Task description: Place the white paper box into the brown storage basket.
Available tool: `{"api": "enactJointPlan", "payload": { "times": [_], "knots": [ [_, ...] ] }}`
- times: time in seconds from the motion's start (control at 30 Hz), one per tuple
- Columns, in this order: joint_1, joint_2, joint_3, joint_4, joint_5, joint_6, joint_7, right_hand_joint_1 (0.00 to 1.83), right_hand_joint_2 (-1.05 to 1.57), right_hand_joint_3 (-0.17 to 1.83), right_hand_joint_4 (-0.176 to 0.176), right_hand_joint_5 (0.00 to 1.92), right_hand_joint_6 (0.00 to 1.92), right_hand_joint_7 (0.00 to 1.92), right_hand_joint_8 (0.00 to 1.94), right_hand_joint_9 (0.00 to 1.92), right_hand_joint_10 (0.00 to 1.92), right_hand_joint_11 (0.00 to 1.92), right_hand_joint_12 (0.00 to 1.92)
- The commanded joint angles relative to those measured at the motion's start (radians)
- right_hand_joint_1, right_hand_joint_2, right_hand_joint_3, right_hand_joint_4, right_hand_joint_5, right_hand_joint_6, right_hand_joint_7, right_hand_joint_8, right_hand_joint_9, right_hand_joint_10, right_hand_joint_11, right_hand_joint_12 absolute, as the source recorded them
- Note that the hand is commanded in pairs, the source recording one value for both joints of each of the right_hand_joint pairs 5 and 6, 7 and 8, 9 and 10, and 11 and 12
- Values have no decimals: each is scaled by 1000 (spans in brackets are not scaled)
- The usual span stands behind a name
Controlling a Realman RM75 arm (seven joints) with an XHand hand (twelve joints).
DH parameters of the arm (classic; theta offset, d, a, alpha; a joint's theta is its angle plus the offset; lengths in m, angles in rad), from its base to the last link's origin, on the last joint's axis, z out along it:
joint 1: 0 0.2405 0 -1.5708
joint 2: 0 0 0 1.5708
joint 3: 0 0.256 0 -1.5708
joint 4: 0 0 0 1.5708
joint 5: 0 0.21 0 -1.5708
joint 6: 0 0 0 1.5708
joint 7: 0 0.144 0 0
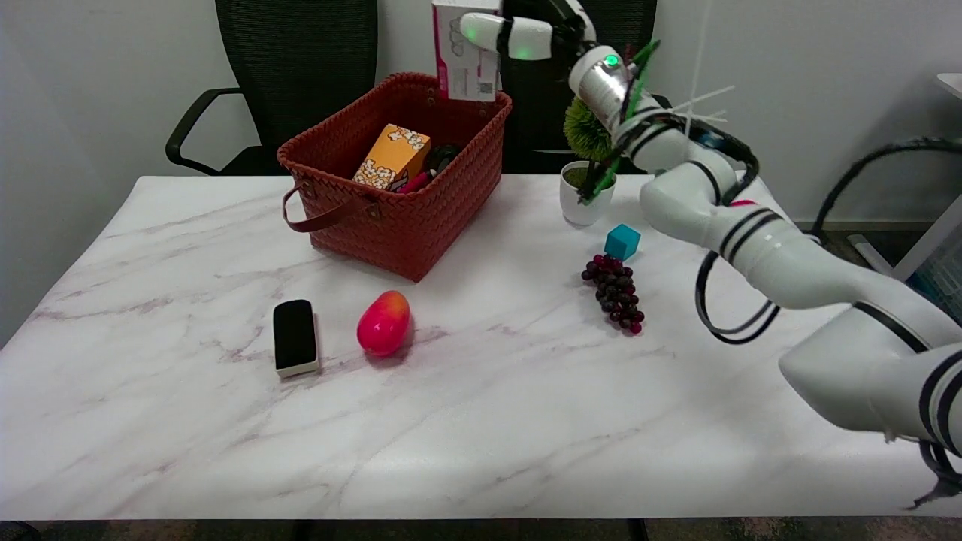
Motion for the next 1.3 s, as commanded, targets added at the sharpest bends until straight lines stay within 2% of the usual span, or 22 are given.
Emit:
{"api": "enactJointPlan", "payload": {
  "times": [0.03,0.43,0.87,1.03,1.13,1.2,1.23,1.3],
  "knots": [
    [297,-256,-265,-367,-97,-81,130,1341,685,697,0,672,672,972,972,835,835,661,661],
    [180,-365,-267,-408,-123,-90,165,1335,625,695,0,652,652,960,960,826,826,617,617],
    [179,-375,-259,-460,-125,-89,160,1330,624,699,0,648,648,963,963,824,824,599,599],
    [197,-384,-255,-475,-201,-91,164,1329,622,704,0,649,649,964,964,822,822,580,580],
    [199,-384,-255,-476,-227,-90,164,1329,582,744,0,642,642,958,958,721,721,508,508],
    [197,-386,-255,-475,-229,-87,163,1334,482,823,0,625,625,913,913,420,420,336,336],
    [195,-386,-255,-473,-229,-87,161,1337,435,837,0,615,615,903,903,365,365,308,308],
    [192,-382,-255,-470,-229,-87,160,1341,157,955,0,552,552,402,402,282,282,265,265]
  ]
}}
